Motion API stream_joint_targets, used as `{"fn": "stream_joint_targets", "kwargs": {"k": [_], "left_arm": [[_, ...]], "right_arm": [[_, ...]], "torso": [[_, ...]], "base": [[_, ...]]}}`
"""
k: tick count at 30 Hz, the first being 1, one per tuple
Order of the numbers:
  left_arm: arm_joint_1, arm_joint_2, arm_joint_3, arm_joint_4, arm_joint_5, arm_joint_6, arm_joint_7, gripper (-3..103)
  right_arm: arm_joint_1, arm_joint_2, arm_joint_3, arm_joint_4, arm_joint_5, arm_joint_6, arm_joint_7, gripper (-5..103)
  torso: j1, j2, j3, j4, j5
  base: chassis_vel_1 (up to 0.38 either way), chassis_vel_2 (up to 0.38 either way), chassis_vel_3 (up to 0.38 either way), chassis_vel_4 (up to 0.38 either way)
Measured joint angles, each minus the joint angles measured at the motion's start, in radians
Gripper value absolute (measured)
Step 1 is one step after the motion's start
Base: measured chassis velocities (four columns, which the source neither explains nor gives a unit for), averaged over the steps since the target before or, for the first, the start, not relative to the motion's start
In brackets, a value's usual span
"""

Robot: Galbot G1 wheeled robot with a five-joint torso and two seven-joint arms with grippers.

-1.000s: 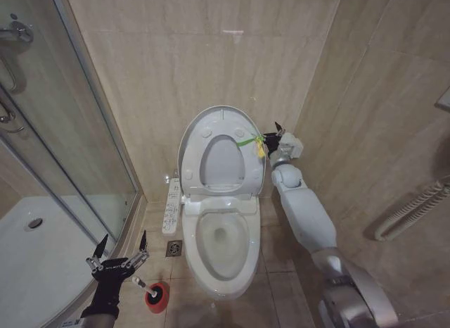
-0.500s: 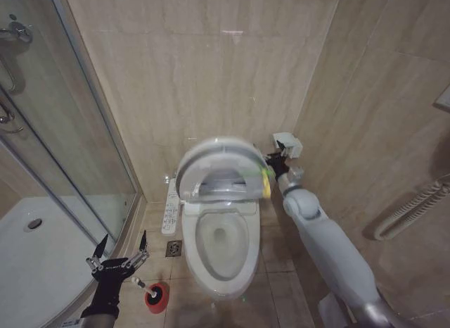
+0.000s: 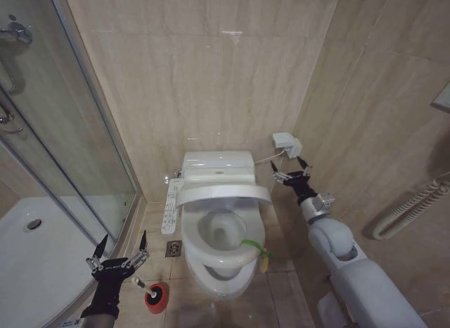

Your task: Open the toilet lid, clean the toilet bowl with a toilet brush, close the toilet lid, and flush.

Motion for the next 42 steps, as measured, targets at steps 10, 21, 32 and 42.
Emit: {"fn": "stream_joint_targets", "kwargs": {"k": [10, 21, 32, 42], "left_arm": [[0.0, 0.0, 0.0, 0.0, 0.0, 0.0, 0.0, 99], [0.0, 0.0, 0.0, 0.0, 0.0, 0.0, 0.0, 99], [0.0, 0.0, 0.0, 0.0, 0.0, 0.0, 0.0, 99], [0.0, 0.0, 0.0, 0.0, 0.0, 0.0, 0.0, 99]], "right_arm": [[0.033, 0.061, -0.029, -0.036, 0.0, -0.126, 0.055, 100], [-0.043, 0.033, 0.031, 0.101, 0.026, -0.236, 0.062, 100], [-0.222, 0.043, 0.067, 0.262, -0.001, -0.234, 0.025, 100], [-0.392, 0.113, 0.115, 0.305, -0.103, -0.195, 0.037, 100]], "torso": [[0.0, 0.0, 0.0, -0.0003, 0.0], [0.0, 0.0, 0.0, -0.0004, -0.0002], [0.0, 0.0, 0.0, -0.0002, -0.0002], [0.0, 0.0, 0.0, -0.0003, -0.0001]], "base": [[0.0, 0.0, 0.0, 0.0], [0.0, 0.0, 0.0, 0.0], [0.0, 0.0, 0.0, 0.0], [0.0, 0.0, 0.0, 0.0]]}}
